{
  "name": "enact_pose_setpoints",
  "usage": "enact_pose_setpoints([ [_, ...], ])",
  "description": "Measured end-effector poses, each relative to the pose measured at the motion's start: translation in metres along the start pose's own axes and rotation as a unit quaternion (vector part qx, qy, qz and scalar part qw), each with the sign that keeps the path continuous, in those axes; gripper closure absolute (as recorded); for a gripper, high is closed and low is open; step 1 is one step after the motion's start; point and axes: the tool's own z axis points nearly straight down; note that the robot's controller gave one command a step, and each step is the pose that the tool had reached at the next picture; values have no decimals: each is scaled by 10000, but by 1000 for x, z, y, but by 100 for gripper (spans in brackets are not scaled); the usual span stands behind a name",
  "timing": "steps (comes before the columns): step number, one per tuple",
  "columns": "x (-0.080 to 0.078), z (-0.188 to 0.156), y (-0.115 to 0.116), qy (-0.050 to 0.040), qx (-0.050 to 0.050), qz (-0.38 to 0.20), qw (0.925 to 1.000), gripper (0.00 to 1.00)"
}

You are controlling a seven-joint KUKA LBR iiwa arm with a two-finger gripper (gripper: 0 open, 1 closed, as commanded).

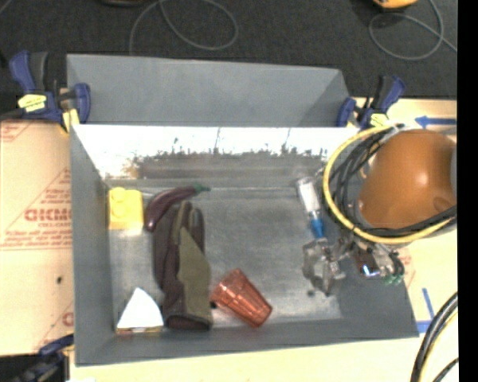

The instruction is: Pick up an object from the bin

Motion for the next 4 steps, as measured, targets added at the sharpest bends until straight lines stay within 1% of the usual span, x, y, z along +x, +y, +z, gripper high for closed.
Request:
enact_pose_setpoints([
  [1,-12,-60,-7,-103,44,169,9998,0],
  [2,-11,-59,-7,-86,39,167,9998,0],
  [3,-27,-14,-21,-145,64,70,9999,0],
  [4,-23,7,13,-54,36,179,9998,0],
])
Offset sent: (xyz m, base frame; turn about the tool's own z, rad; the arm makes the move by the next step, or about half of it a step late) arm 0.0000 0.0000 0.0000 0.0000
